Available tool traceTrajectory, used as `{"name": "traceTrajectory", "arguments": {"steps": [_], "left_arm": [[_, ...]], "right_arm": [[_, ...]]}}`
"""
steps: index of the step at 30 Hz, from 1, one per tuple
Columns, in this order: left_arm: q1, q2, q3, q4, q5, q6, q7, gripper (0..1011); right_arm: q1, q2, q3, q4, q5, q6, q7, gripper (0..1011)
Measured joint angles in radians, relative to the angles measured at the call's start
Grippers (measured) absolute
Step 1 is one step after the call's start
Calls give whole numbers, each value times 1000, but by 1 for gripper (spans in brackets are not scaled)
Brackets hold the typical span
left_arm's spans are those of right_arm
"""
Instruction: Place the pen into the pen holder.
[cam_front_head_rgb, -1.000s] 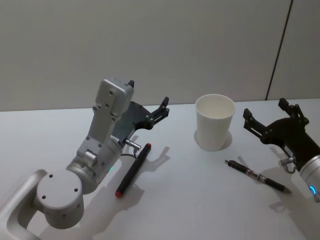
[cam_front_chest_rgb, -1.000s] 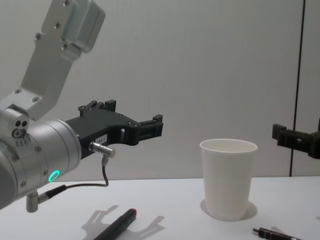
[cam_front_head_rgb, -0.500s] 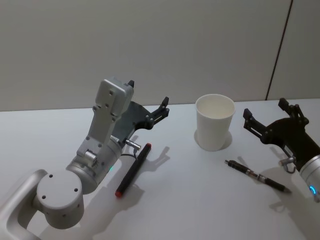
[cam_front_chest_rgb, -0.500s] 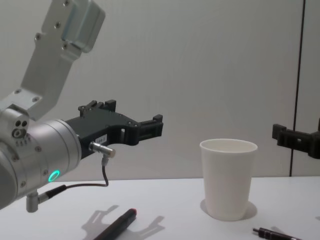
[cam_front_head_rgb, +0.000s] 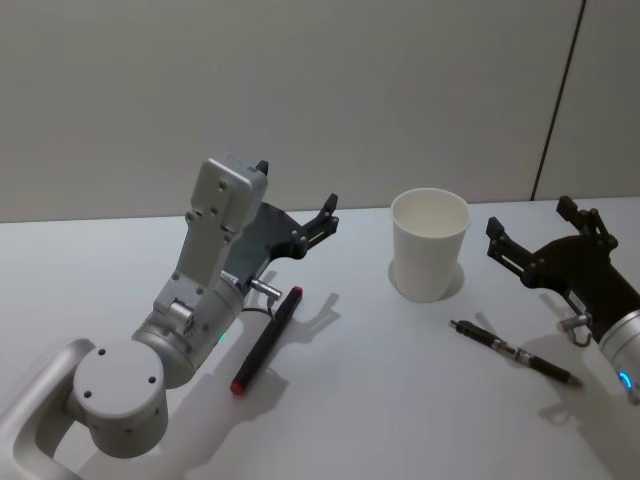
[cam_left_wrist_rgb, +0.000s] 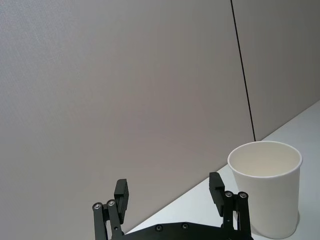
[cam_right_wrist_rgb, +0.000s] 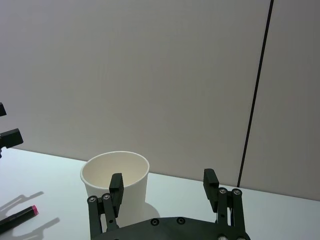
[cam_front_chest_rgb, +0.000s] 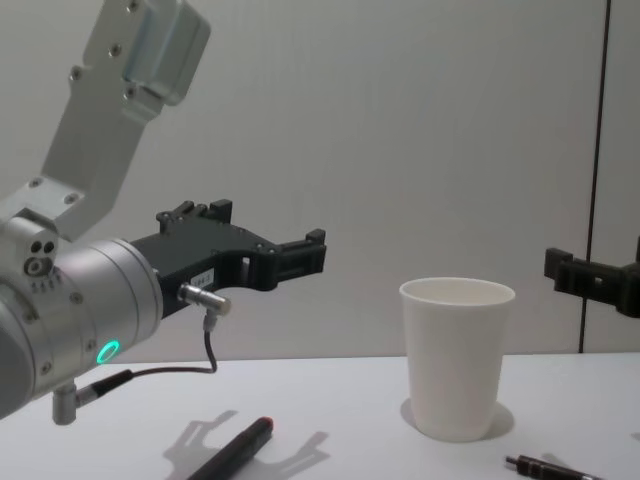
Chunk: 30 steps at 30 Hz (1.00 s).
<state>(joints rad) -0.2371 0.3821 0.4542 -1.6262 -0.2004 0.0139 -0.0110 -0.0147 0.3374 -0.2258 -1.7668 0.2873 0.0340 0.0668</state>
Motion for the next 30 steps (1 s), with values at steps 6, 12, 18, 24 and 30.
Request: {"name": "traceTrajectory", "arguments": {"steps": [6,12,18,24,30], "left_arm": [[0,0,0,0,0,0,0,1001],[0,0,0,0,0,0,0,1001],[0,0,0,0,0,0,0,1001],[0,0,0,0,0,0,0,1001],[0,0,0,0,0,0,0,1001]], "right_arm": [[0,0,0,0,0,0,0,1001],[0,0,0,0,0,0,0,1001],[0,0,0,0,0,0,0,1001],[0,0,0,0,0,0,0,1001],[0,0,0,0,0,0,0,1001]]}}
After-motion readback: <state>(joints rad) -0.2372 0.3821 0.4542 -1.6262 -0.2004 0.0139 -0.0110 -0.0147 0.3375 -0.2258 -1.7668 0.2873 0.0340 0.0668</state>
